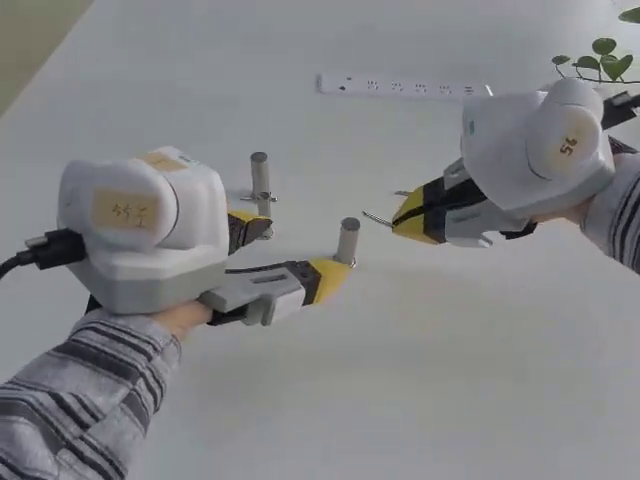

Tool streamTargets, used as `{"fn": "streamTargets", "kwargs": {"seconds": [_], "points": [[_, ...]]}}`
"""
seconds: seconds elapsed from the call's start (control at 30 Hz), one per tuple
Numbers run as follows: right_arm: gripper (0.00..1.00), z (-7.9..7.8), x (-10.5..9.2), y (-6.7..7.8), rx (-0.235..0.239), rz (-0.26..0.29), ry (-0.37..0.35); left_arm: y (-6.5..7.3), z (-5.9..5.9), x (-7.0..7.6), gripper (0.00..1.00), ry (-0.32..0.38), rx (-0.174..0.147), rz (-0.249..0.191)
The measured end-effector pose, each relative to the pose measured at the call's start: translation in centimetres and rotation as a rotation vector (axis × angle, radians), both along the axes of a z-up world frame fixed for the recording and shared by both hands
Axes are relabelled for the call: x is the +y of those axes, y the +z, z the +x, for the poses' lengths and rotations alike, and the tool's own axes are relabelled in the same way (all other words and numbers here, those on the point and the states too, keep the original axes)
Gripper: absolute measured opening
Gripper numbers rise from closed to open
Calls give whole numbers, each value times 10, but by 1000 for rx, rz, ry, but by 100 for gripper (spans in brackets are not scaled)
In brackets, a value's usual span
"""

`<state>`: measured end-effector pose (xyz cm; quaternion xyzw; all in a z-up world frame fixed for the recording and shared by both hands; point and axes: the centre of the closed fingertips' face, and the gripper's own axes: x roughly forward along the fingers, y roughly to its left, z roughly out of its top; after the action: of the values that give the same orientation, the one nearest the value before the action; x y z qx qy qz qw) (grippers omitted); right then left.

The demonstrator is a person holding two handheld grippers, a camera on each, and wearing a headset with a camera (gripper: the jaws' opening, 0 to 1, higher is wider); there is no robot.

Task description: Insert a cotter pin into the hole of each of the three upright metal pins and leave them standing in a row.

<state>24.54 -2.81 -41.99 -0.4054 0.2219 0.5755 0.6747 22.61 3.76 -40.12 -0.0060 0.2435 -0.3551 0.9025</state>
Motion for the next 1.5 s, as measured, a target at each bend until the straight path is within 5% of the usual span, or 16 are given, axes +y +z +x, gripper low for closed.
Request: {"fn": "streamTargets", "kwargs": {"seconds": [0.33, 0.5, 0.7, 1.03, 1.27, 1.5], "points": [[0, -30, 21, 2, -21, 32, 124, -3, -10, -13, 29, 1, 105, -93], [0, -39, 27, 3, -14, 47, 157, -5, -14, -19, 22, 23, 179, -189], [0, -44, 32, 5, -20, 60, 175, -2, -16, -22, 15, 33, 209, -259], [0, -45, 35, 8, -32, 72, 183, 1, -19, -26, 1, 18, 200, -278], [0, -46, 37, 7, -32, 71, 179, 2, -20, -27, 0, 13, 199, -292], [0, -49, 38, 9, 35, 118, 136, 8, -21, -25, 0, -28, 131, -281]]}}
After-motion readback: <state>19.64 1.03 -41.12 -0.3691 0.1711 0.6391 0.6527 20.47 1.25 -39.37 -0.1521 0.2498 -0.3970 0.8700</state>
